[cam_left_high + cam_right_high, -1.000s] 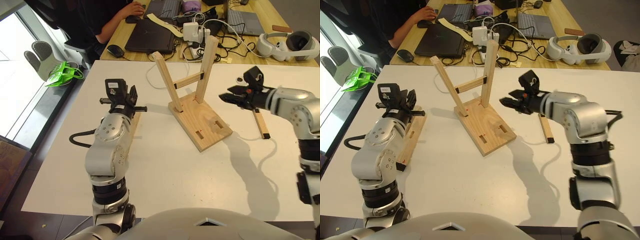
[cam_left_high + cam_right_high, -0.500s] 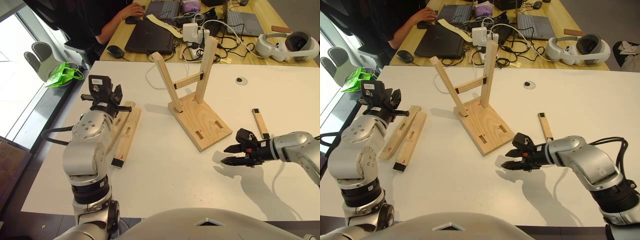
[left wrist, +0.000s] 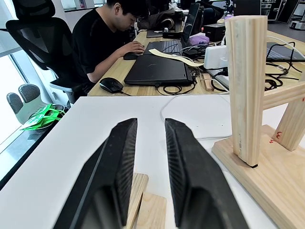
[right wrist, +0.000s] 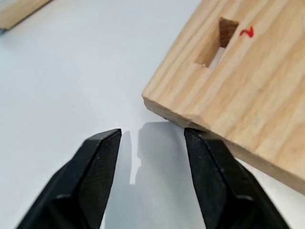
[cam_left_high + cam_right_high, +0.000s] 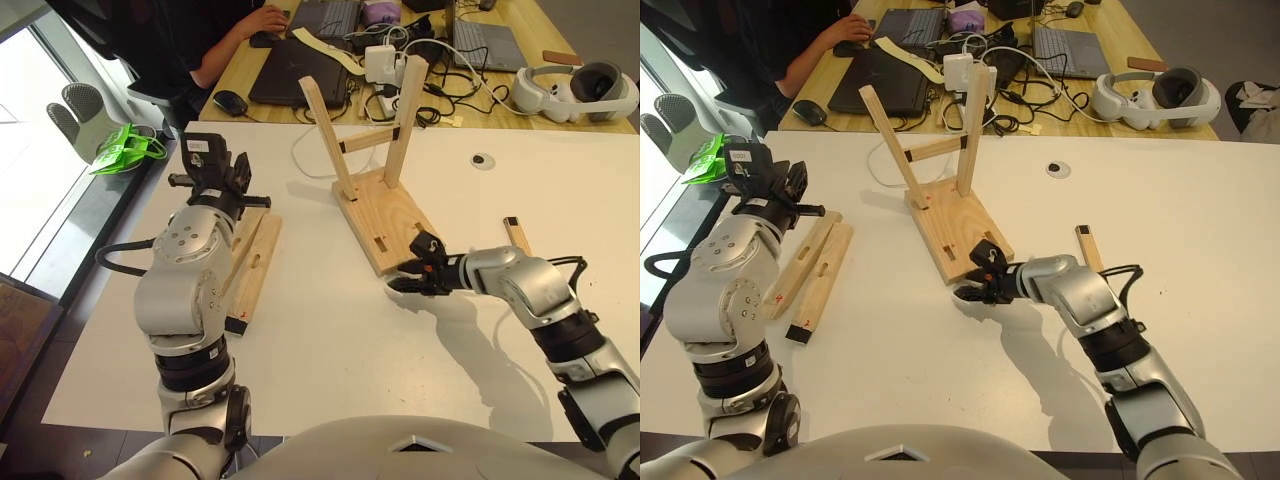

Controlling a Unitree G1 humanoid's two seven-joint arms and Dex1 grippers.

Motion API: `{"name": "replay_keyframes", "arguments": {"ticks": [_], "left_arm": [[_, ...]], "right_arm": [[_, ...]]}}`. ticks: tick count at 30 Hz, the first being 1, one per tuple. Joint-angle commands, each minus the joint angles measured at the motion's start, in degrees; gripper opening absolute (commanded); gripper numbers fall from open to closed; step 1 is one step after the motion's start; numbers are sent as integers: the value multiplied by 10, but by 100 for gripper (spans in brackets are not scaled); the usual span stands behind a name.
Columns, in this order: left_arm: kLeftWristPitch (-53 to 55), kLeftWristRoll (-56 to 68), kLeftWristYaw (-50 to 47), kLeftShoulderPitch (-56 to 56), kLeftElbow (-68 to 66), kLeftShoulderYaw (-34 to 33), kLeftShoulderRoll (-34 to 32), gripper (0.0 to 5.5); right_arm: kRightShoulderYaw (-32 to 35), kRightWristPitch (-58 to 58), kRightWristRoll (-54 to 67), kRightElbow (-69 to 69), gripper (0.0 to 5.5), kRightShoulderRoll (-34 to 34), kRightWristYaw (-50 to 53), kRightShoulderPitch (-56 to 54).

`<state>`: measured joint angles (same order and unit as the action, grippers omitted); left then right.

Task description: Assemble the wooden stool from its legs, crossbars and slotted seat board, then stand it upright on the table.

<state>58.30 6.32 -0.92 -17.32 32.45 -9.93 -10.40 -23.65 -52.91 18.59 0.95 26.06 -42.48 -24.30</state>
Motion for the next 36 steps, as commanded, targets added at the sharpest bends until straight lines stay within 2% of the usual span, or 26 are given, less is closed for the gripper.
{"name": "replay_keyframes", "arguments": {"ticks": [1, 6, 9, 10, 15, 19, 24, 36], "left_arm": [[-15, -8, -30, -5, 5, -3, 33, 105], [-22, -8, -51, 40, 41, -11, 62, 105], [-30, -12, -62, 68, 57, -6, 76, 105], [-32, -12, -65, 70, 57, 0, 81, 105], [-18, -12, -66, 85, 76, 30, 93, 105], [-5, -12, -60, 93, 85, 35, 87, 105], [3, -14, -54, 83, 79, 44, 82, 105], [13, -22, -56, 64, 79, 50, 82, 105]], "right_arm": [[9, 10, -14, -3, 247, -35, 19, -46], [161, 25, -10, 31, 247, -68, 134, -70], [241, 78, -54, 33, 247, -27, 205, -21], [264, 90, -70, 34, 267, -8, 222, 8], [315, 121, -117, 60, 334, 63, 234, 143], [356, 94, -100, 62, 334, 74, 222, 212], [388, 62, -58, 1, 334, 62, 198, 200], [328, 25, -58, -100, 334, 113, 120, 145]]}}
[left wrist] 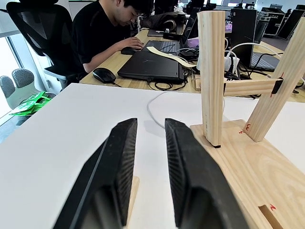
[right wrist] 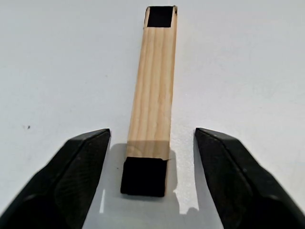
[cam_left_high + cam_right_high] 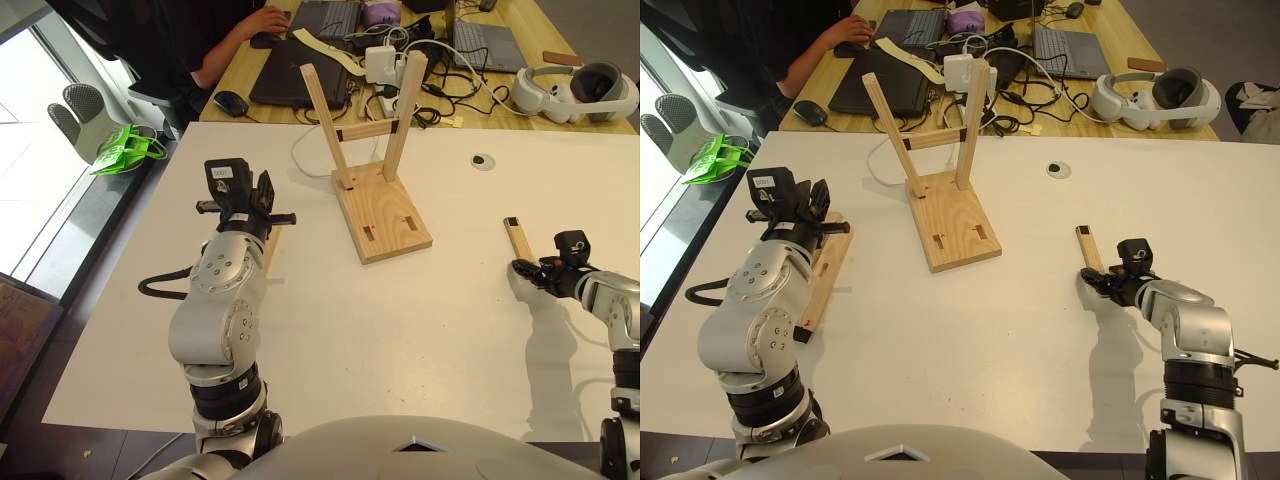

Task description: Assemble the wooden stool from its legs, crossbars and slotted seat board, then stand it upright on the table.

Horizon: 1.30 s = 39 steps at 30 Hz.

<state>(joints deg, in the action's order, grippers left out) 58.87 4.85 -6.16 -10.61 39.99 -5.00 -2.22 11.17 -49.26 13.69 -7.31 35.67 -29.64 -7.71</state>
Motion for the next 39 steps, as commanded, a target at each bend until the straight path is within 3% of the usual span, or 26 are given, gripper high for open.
{"name": "replay_keyframes", "arguments": {"ticks": [1, 13, 22, 28, 32, 39], "left_arm": [[8, -8, -5, -3, 5, 0, 1, 105], [12, -7, -7, 1, 9, -13, 3, 105], [22, -1, 2, -4, 6, -18, 2, 105], [42, 21, 20, -19, -5, -15, 13, 105], [122, 127, 67, -72, 6, -100, 81, 105], [293, 337, 103, -198, 17, -303, 236, 105]], "right_arm": [[-26, -11, -12, -22, 315, 20, -10, -25], [-40, -25, -19, -33, 131, 20, -14, -55], [-10, -2, -5, 0, 130, -16, 25, -79], [-47, 51, 52, 207, 130, -119, 32, -87], [-96, 116, 87, 303, 130, -171, 4, -37], [-184, 222, 52, 295, 130, -218, 5, -19]]}}
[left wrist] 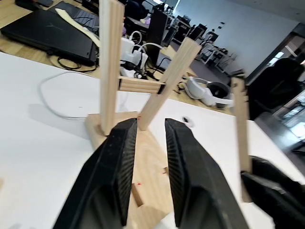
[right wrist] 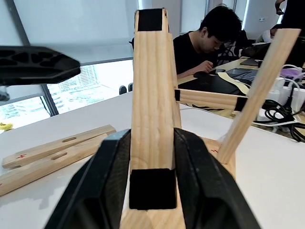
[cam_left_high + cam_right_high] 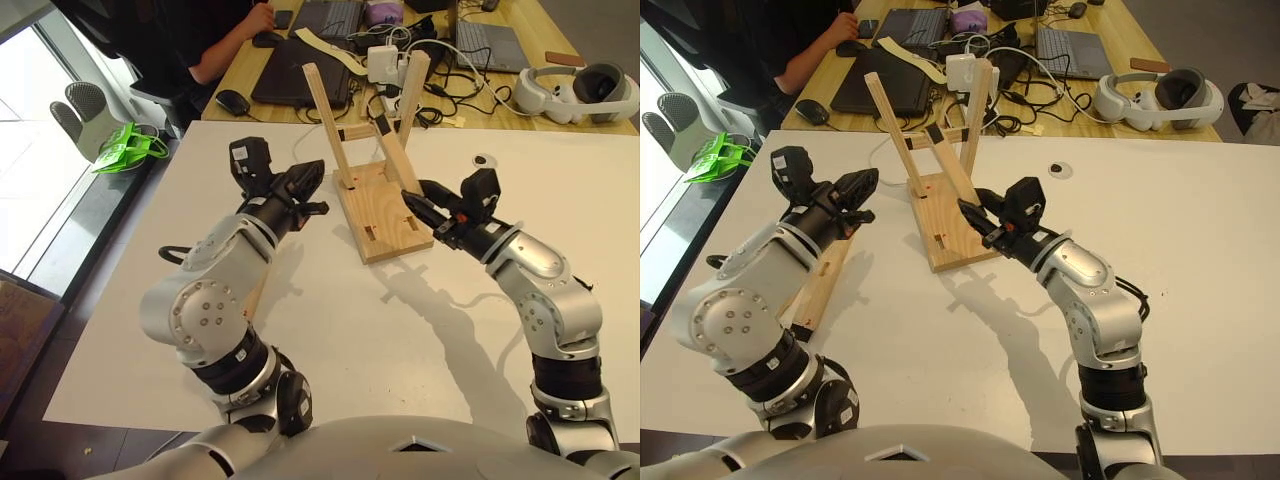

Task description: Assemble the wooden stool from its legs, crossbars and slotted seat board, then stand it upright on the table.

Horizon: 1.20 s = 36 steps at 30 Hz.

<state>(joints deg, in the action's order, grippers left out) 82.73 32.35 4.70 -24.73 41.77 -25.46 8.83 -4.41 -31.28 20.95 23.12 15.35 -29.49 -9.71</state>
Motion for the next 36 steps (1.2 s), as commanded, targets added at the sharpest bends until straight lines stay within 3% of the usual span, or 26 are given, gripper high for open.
{"name": "replay_keyframes", "arguments": {"ticks": [1, 3, 7, 10, 15, 23, 27, 31, 36], "left_arm": [[62, 86, -10, -72, -6, -124, 141, 105], [62, 138, -30, -90, -23, -162, 162, 105], [5, 247, -113, -80, -61, -163, 163, 77], [-45, 331, -180, -57, -86, -132, 136, 26], [-144, 460, -263, -5, -91, -37, 76, 23], [-277, 586, -313, 55, -76, 76, -42, 136], [-283, 562, -298, 107, -67, 117, -116, 186], [-288, 516, -268, 137, -63, 154, -180, 187], [-317, 494, -248, 137, -67, 171, -207, 187]], "right_arm": [[-36, 53, -25, -14, 130, -20, 5, 1], [-50, 70, -32, -20, 130, -34, 10, 2], [-70, 90, -37, -28, 130, -53, 14, 6], [-78, 95, -32, -33, 130, -69, 19, 5], [-76, 87, -15, -50, 130, -114, 53, 17], [-69, 80, -1, -67, 130, -168, 99, 1], [-57, 72, 7, -53, 130, -171, 114, -2], [-53, 40, 33, -17, 130, -155, 102, 9], [-58, -7, 74, 18, 130, -120, 67, 16]]}}
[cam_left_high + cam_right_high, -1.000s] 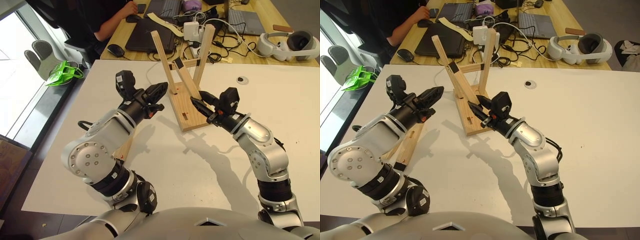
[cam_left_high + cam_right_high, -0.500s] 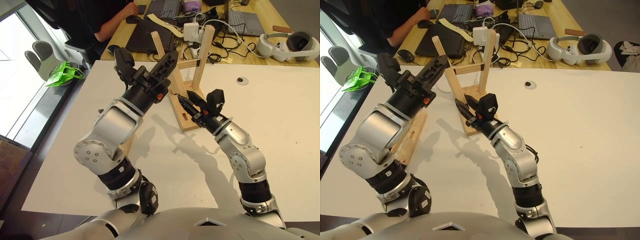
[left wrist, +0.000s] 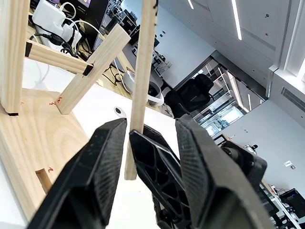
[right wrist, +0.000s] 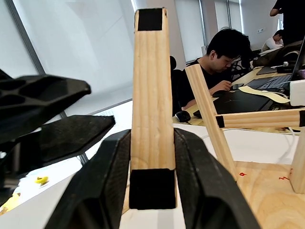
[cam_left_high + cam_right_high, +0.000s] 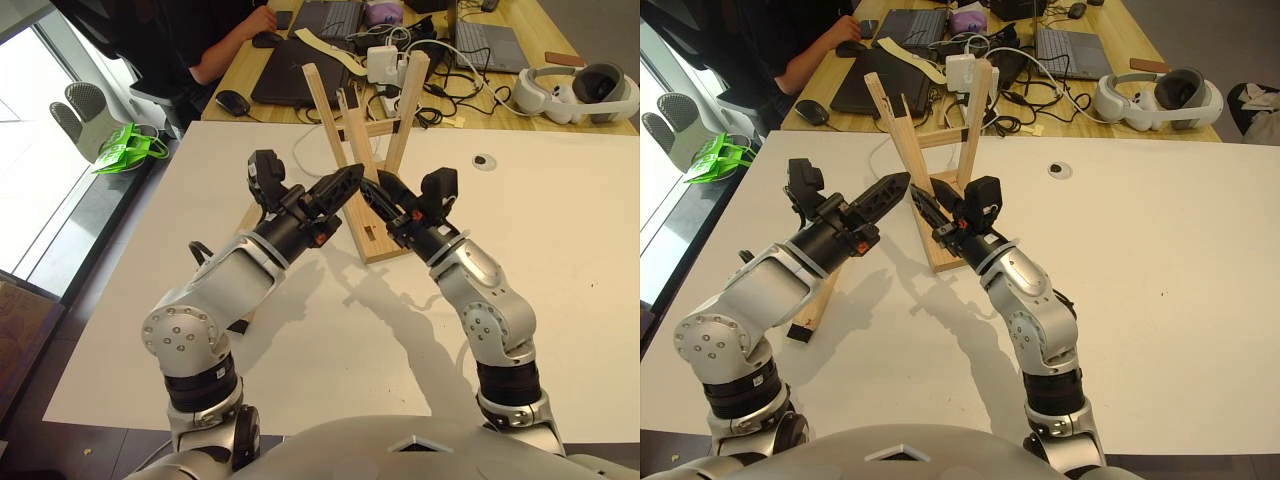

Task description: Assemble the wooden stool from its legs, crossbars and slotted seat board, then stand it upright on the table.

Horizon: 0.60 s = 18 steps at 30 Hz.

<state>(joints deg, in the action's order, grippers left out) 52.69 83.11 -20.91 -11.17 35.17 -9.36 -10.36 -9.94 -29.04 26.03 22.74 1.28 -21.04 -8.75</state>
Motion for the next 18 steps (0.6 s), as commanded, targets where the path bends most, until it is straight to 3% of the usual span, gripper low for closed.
{"name": "replay_keyframes", "arguments": {"ticks": [1, 15, 18], "left_arm": [[-22, -17, 11, 1, 0, 12, -19, 187], [-41, -16, 7, 8, -10, 47, -67, 187], [-41, -19, 6, 11, -16, 51, -71, 144]], "right_arm": [[-3, -36, 29, 28, 130, 30, -26, 9], [-47, 4, -17, 43, 130, 108, -83, 7], [-60, 30, -42, 38, 130, 124, -96, 8]]}}
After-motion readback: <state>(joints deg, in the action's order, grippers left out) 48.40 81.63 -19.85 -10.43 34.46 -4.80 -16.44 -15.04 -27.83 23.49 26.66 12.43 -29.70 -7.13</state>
